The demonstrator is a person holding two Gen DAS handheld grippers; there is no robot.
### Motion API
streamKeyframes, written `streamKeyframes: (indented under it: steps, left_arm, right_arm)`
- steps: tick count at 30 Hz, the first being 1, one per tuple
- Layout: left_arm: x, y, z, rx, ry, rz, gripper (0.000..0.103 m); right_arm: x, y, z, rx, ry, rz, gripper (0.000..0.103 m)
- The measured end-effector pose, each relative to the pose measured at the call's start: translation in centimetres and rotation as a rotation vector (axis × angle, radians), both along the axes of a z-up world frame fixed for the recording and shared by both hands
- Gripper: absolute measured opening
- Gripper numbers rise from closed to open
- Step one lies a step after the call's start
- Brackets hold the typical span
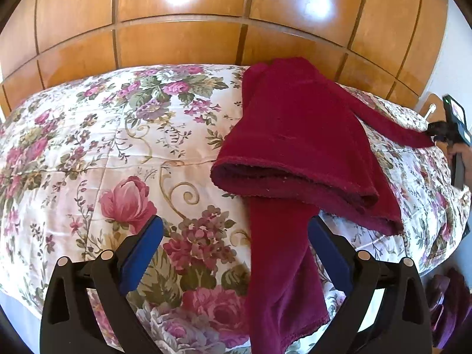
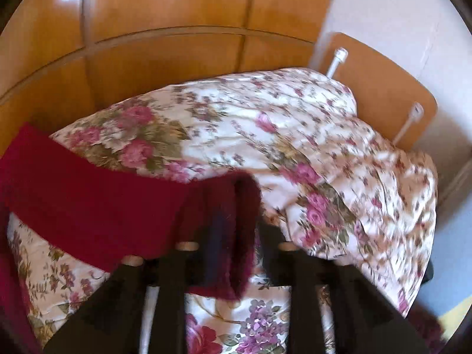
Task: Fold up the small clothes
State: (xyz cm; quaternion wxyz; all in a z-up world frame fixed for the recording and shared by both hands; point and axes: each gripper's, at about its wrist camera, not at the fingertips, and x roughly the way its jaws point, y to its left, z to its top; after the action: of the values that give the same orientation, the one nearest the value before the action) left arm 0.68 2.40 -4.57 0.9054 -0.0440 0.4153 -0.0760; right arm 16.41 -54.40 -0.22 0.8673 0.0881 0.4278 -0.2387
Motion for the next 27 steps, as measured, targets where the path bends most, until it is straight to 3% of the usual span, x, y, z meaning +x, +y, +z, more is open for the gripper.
streamKeyframes:
  steps: [4, 8, 10, 13, 16, 17, 19, 21, 22, 24, 27]
  left_arm:
    - [0.3, 0.4, -0.6, -0.018, 0.022, 0.005, 0.097]
    - [0.1, 0.3, -1.1, -0.031, 0.033, -0.005, 0.097]
    - [-0.2, 0.2, -1.1, -0.042, 0.033, -0.014, 0.097]
    - [-0.8, 0.0, -1.3, -0.037, 0.030, -0.027, 0.097]
    - [-1.2, 0.0, -1.6, -0.043, 0.035, -0.038, 0.093]
    - [-1.2, -0.1, -1.8, -0.046, 0.044, -0.046, 0.085]
    - [-1.2, -0.4, -2.3, -0.048, 0.064, -0.062, 0.070]
    - [-1.2, -0.7, -2.5, -0.043, 0.071, -0.085, 0.045]
    - [-1.3, -0.8, -2.4, -0.044, 0.066, -0.096, 0.039]
    - [-1.2, -0.7, -1.9, -0.057, 0.051, -0.102, 0.015]
    - [-0.7, 1.0, 0.1, -0.088, -0.003, -0.059, 0.007]
  right_arm:
    - [-2.2, 3.2, 0.7, 0.139, -0.058, 0.114, 0.064]
    - [-4.5, 10.5, 0.7, 0.431, -0.083, 0.407, 0.064]
    - [-5.7, 15.8, 0.1, 0.598, -0.061, 0.571, 0.064]
    - [-7.2, 23.2, -1.0, 0.767, -0.003, 0.742, 0.063]
    - [-7.7, 28.9, -2.1, 0.801, 0.079, 0.819, 0.063]
    - [-7.8, 30.3, -2.4, 0.796, 0.105, 0.826, 0.061]
    - [-7.7, 31.4, -2.3, 0.804, 0.110, 0.838, 0.023]
    - [-7.8, 31.4, -0.9, 0.768, 0.064, 0.838, 0.009]
    - [-8.0, 30.9, 0.1, 0.754, 0.033, 0.836, 0.009]
    - [-8.2, 28.8, 2.0, 0.709, -0.042, 0.814, 0.009]
    - [-8.1, 24.0, 4.6, 0.636, -0.154, 0.730, 0.008]
